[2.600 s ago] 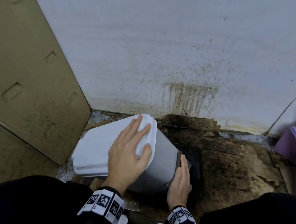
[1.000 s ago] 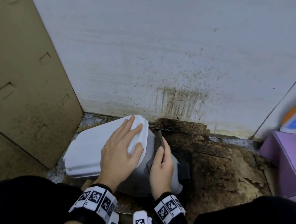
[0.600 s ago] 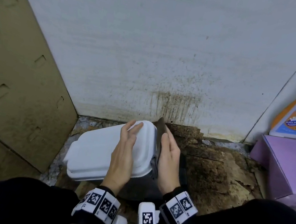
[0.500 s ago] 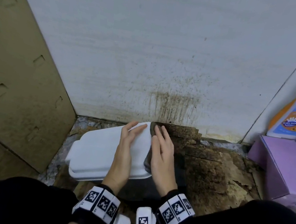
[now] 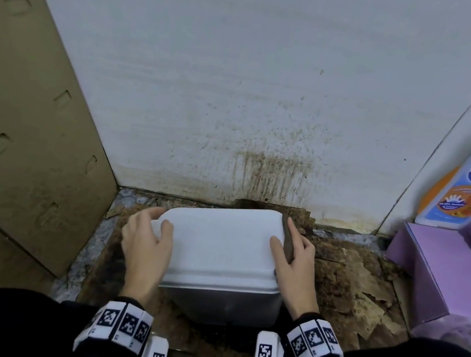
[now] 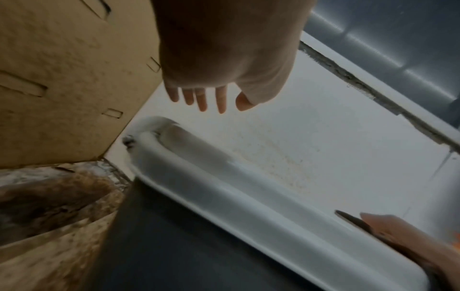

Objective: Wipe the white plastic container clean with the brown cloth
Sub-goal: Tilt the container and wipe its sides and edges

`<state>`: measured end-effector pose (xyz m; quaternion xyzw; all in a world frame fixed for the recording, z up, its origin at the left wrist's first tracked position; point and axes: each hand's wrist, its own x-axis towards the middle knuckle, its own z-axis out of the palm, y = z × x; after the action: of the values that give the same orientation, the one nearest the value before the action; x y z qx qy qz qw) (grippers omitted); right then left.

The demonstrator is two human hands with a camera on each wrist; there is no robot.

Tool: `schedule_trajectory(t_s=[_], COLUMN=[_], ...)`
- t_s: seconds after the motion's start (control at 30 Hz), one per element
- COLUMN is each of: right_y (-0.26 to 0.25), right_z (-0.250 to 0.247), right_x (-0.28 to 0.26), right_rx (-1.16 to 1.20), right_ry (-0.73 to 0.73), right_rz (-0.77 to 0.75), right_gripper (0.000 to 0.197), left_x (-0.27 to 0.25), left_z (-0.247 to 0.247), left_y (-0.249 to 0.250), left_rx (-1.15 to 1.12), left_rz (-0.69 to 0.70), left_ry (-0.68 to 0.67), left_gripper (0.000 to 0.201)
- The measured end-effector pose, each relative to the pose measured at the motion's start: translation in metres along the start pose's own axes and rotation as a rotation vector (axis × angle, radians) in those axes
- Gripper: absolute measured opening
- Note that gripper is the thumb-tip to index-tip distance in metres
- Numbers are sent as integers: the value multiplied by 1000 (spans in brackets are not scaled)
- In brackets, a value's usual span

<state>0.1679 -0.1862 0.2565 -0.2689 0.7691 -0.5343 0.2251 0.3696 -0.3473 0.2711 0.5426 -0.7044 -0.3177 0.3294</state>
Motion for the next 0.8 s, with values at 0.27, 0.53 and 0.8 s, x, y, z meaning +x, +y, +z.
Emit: schedule_trajectory(t_s=[0.27,0.53,0.8], right_y=[20,33,27], right_z=[-31,-38,-28], right_x=[1,1,-24], right_rx=[-81,-65,14], right_ry=[-18,15,208], right_rz=[130,126,186], right_gripper=[80,90,87], left_x=[-9,-14,5], left_z=[9,12,6], left_y=[-21,-19,-14], left_rx=[17,58,-2], left_rz=[-427,-392,-245], left_ry=[-401,-417,-411], left_gripper=[125,92,70])
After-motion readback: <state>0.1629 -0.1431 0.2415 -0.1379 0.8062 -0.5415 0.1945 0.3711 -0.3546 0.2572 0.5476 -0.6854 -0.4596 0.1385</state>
